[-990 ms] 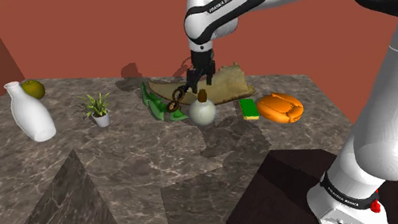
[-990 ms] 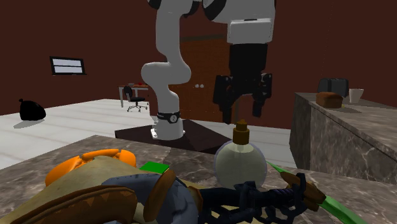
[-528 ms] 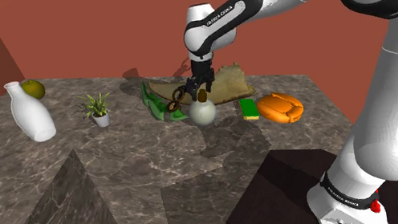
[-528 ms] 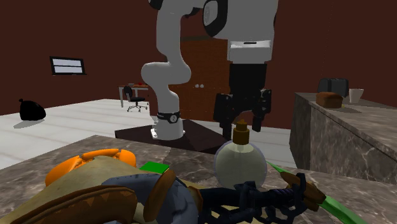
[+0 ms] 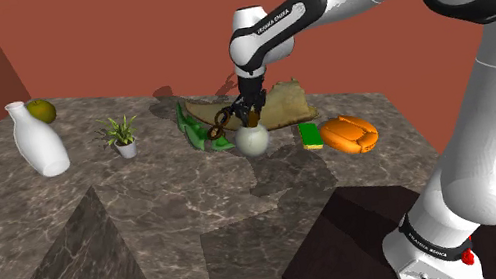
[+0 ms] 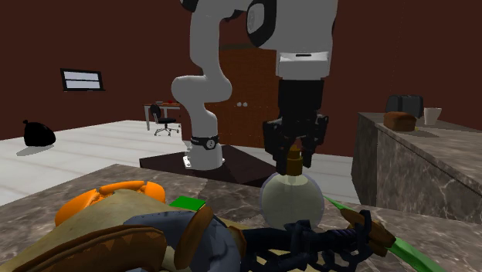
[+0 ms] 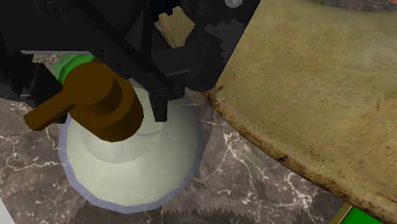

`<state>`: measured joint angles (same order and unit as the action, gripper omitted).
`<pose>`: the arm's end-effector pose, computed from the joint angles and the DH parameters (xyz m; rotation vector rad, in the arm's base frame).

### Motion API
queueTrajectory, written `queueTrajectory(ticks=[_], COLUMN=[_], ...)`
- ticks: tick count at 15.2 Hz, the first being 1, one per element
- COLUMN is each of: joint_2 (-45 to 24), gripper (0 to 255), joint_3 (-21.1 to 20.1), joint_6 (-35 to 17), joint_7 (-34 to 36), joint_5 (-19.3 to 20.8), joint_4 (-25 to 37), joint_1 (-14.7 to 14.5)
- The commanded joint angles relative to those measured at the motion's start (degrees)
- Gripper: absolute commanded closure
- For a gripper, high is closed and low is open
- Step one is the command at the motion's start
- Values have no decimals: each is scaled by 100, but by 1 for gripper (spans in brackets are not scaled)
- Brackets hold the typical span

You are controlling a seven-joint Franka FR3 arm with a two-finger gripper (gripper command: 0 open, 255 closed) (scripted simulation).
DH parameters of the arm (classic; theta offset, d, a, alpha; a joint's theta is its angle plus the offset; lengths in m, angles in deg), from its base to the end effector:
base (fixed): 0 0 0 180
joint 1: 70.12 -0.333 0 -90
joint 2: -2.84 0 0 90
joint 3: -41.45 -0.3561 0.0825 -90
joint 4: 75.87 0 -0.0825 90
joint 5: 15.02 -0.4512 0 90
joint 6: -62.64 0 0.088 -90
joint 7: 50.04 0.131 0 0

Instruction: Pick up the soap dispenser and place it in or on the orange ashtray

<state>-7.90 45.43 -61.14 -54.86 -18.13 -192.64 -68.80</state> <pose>0.6326 -0.0548 0.3221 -3.1028 0.0609 0.0954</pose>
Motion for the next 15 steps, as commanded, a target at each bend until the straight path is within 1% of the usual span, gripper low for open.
queueTrajectory(ticks=[1, 9, 15], joint_2=[0, 0, 220], gripper=[255, 255, 255], joint_3=[0, 0, 6], joint_6=[0, -1, 419], joint_7=[0, 0, 30], joint_5=[0, 0, 30], joint_4=[0, 0, 201], joint_1=[0, 0, -3])
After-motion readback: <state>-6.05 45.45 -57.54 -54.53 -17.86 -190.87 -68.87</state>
